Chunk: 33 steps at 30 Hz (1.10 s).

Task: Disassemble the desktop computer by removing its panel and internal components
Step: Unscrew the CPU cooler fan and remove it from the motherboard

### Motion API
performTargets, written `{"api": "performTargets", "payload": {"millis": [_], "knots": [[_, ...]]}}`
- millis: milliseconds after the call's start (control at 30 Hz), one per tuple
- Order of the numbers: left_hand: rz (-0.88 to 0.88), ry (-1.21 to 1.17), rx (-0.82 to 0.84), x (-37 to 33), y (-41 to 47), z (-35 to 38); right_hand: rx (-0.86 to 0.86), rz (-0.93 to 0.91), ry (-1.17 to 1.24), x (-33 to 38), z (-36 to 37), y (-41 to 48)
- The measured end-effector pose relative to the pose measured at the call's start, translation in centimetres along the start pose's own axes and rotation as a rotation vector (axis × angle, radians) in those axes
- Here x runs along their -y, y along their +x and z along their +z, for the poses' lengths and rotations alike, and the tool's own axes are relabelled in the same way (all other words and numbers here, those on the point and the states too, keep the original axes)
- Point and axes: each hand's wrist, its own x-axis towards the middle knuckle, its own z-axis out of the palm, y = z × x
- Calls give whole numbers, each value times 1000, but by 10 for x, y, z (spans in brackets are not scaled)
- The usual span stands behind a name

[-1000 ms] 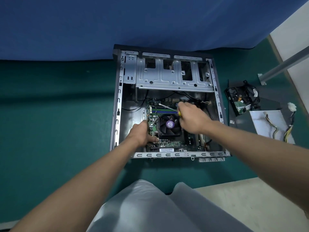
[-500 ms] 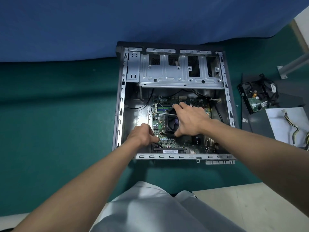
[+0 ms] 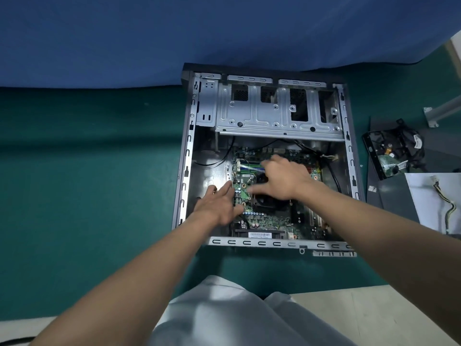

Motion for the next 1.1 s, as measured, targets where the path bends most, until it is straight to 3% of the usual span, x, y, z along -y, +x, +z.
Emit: {"api": "performTargets", "payload": {"millis": [100, 233, 400, 833, 1000, 1100], "knots": [[-1, 21, 39, -1, 0, -1, -172, -154, 68, 13, -10, 14], [0, 70, 24, -2, 0, -2, -146, -335, -20, 38, -10, 35], [-18, 48, 53, -4, 0, -4, -101, -261, -152, 48, -3, 54], [-24, -21, 67, -5, -1, -7, -20, -174, -109, 53, 6, 49], [-13, -18, 64, -5, -1, -6, -117, -4, -23, 34, -16, 58], [-21, -18, 64, -5, 1, -5, -69, -56, -130, 21, -18, 50]]}}
